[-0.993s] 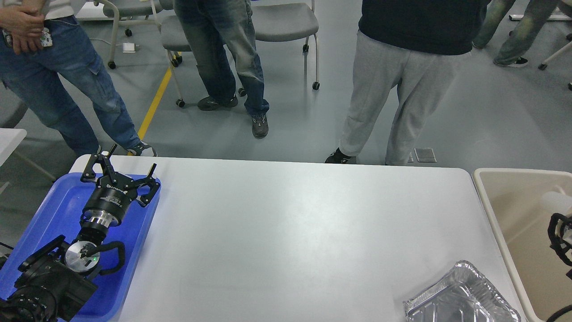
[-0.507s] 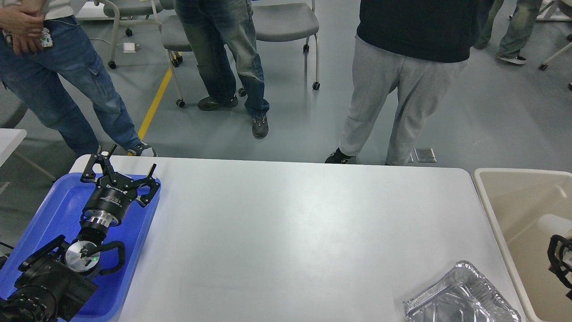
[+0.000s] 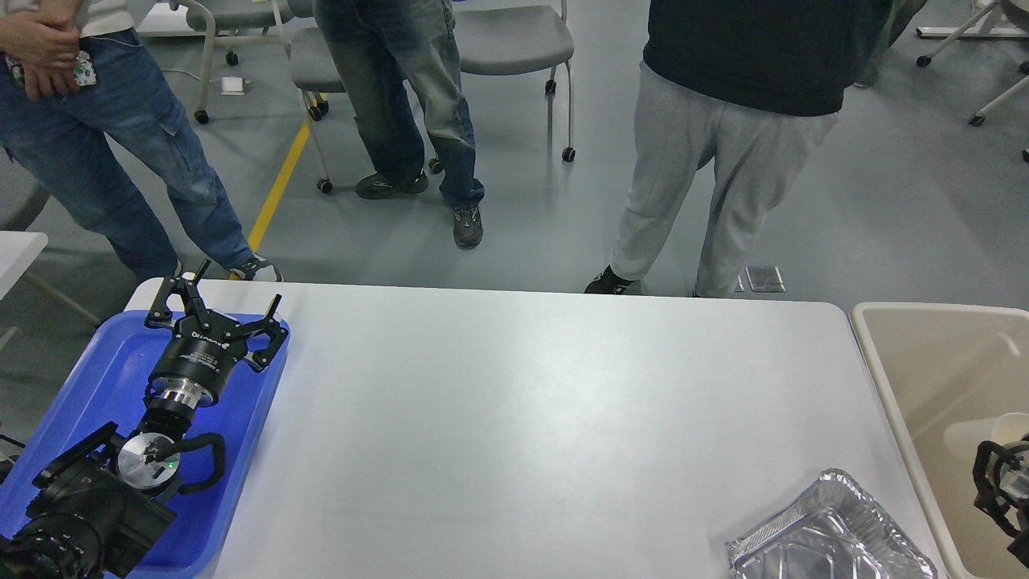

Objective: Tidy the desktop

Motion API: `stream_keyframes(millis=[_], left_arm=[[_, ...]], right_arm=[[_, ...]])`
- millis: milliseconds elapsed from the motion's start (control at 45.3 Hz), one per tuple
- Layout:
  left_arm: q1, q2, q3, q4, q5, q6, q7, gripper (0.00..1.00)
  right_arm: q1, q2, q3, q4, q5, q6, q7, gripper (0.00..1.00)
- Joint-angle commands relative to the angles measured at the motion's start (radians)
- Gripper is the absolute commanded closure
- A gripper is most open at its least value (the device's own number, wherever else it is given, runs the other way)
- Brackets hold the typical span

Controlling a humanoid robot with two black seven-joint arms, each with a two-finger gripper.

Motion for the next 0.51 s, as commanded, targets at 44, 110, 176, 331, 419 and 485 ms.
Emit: stream_keyframes(millis=[44,110,176,331,419,485], left_arm=[[0.0,0.0,0.0,0.0,0.0,0.0,0.001,0.0],[0.0,0.0,0.0,0.0,0.0,0.0,0.001,0.0],[0.0,0.0,0.0,0.0,0.0,0.0,0.001,0.0],[0.0,0.0,0.0,0.0,0.0,0.0,0.001,0.0],[0.0,0.0,0.0,0.0,0.0,0.0,0.001,0.0],[0.0,0.0,0.0,0.0,0.0,0.0,-0.001,0.0]], right_arm=[[-0.006,0.004,-0.002,0.0,-0.002,0.002,0.009,0.11],[-0.005,0.004,-0.008,0.0,-0.008,0.002,0.009,0.0],[-0.002,0.003,-0.018,0.001,-0.013,0.002,0.009,0.0],[0.02,-0.003,-0.022,0.021,-0.022,0.005,0.009,0.0],[0.056,-0.019,-0.027,0.038,-0.048,0.005,0.009,0.0],[0.087,-0.051,-0.025,0.067,-0.062,0.006,0.009,0.0]])
